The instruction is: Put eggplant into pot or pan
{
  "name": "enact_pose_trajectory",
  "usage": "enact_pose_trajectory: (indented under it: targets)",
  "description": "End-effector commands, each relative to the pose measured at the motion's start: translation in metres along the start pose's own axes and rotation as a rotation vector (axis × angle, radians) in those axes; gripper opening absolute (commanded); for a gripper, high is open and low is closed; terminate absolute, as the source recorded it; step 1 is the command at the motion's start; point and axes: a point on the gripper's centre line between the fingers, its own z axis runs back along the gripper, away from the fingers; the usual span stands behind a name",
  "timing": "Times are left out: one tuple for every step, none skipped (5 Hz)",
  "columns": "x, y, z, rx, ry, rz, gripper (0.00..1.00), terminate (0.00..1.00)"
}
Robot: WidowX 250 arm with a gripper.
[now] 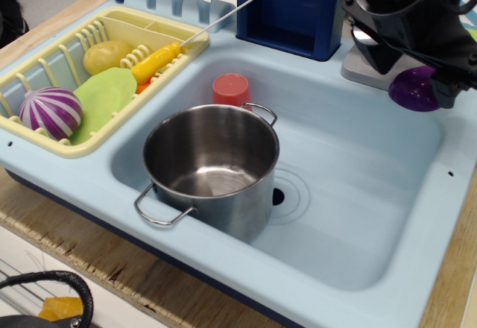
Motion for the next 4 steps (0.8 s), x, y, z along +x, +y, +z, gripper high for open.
enact_pose_trajectory:
  targets:
    - [0.013,0.001,-0.006,-0.021,-0.023,-0.01,1.0,0.0]
    - [0.008,0.0,-0.015,-0.021,-0.044,-0.004,1.0,0.0]
    - [0.006,0.0,-0.013,-0.018,-0.032,-0.001,0.0,0.0]
    - [0.006,-0.002,-0.003,-0.004,-0.01,-0.007,0.0,0.0]
